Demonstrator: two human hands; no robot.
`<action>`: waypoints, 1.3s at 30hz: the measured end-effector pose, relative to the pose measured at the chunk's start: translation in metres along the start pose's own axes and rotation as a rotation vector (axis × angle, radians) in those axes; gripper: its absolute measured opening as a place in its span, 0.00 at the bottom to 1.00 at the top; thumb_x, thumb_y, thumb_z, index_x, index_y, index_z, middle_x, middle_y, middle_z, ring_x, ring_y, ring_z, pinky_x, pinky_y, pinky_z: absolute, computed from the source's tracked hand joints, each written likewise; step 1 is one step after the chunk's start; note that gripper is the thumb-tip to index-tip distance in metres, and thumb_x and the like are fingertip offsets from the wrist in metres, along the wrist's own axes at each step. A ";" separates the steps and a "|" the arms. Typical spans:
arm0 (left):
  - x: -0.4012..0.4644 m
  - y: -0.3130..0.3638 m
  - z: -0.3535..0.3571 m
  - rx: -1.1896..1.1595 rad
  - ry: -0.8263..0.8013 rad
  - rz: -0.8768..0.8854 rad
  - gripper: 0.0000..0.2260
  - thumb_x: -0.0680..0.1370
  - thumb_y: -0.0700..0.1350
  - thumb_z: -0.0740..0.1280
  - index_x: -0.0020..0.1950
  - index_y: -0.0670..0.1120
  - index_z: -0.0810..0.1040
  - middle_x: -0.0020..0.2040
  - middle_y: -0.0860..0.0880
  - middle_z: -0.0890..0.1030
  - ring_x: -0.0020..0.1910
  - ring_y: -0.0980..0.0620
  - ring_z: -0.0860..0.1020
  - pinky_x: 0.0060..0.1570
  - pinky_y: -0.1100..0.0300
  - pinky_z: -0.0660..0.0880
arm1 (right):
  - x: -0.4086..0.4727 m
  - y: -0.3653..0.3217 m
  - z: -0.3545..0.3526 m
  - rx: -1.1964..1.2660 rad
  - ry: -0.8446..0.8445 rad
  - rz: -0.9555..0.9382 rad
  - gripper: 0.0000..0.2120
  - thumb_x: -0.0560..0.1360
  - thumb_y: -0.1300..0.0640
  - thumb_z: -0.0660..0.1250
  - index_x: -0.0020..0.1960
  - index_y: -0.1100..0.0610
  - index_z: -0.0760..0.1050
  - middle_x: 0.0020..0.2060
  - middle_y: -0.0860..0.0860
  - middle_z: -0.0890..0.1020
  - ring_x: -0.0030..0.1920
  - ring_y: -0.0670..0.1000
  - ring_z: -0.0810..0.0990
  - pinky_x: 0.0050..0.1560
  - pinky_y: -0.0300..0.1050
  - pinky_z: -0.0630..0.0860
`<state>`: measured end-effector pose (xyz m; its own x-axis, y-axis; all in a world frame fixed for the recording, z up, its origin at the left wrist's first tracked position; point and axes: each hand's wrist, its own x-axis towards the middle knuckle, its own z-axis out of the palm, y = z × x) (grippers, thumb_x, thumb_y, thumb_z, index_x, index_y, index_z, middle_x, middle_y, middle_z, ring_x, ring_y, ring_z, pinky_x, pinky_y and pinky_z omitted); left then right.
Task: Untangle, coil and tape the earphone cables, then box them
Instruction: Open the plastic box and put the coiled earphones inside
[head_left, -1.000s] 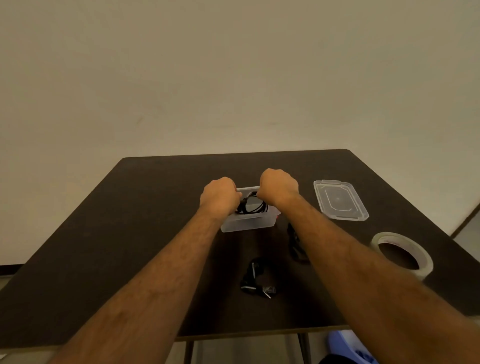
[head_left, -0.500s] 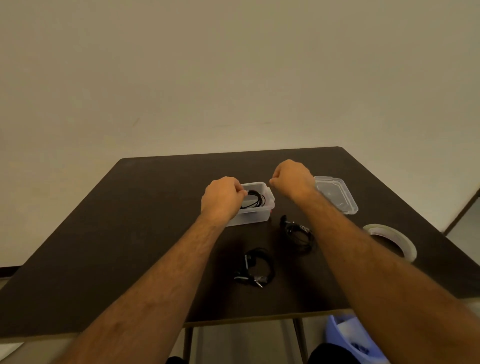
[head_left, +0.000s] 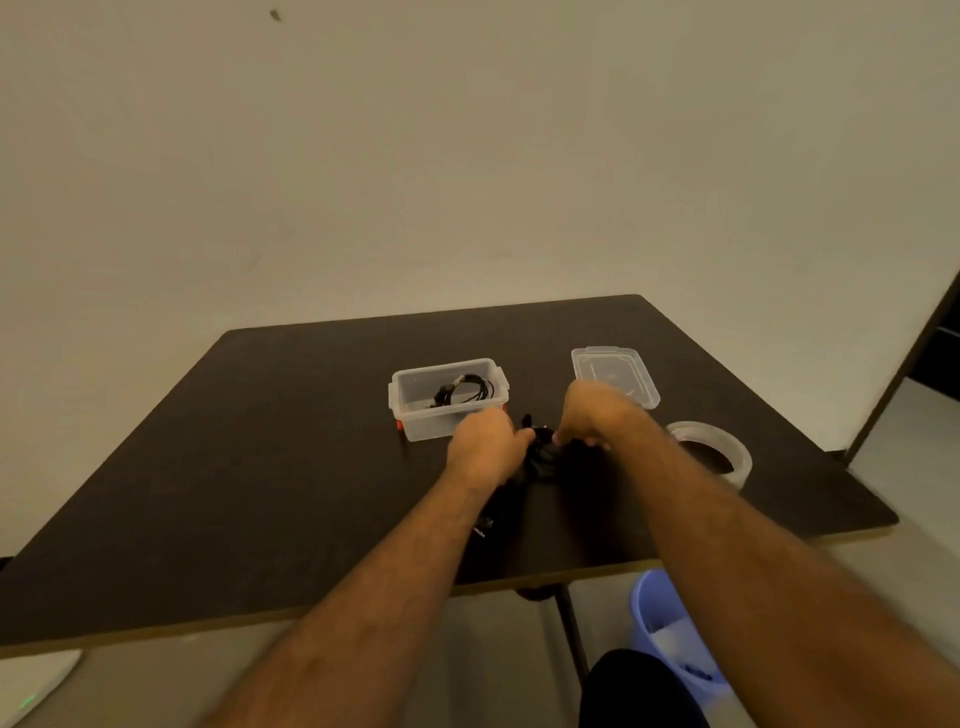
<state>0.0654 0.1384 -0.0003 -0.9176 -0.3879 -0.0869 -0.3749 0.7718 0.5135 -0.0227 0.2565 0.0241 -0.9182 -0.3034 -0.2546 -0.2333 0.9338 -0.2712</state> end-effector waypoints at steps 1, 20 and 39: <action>0.000 0.001 0.006 0.008 -0.006 -0.017 0.14 0.80 0.56 0.65 0.50 0.45 0.81 0.44 0.46 0.83 0.43 0.48 0.83 0.46 0.52 0.82 | -0.001 0.000 0.005 -0.033 0.039 -0.006 0.09 0.73 0.53 0.74 0.45 0.57 0.76 0.41 0.53 0.79 0.41 0.51 0.79 0.46 0.46 0.78; 0.007 -0.026 -0.092 -0.247 0.268 0.049 0.10 0.81 0.48 0.65 0.51 0.45 0.83 0.42 0.48 0.84 0.40 0.52 0.83 0.48 0.52 0.82 | -0.017 -0.085 -0.053 0.006 0.393 -0.235 0.02 0.72 0.59 0.70 0.43 0.57 0.81 0.37 0.53 0.82 0.38 0.52 0.82 0.41 0.47 0.82; 0.069 -0.091 -0.090 -0.039 0.214 -0.108 0.10 0.80 0.48 0.67 0.58 0.46 0.81 0.48 0.48 0.82 0.44 0.53 0.80 0.40 0.61 0.75 | 0.048 -0.146 0.015 -0.112 0.206 -0.212 0.10 0.75 0.55 0.71 0.55 0.56 0.77 0.38 0.51 0.75 0.41 0.50 0.77 0.42 0.45 0.75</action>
<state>0.0484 -0.0039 0.0237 -0.8218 -0.5685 0.0377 -0.4604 0.7017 0.5437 -0.0281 0.1030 0.0380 -0.8881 -0.4596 -0.0072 -0.4499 0.8723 -0.1916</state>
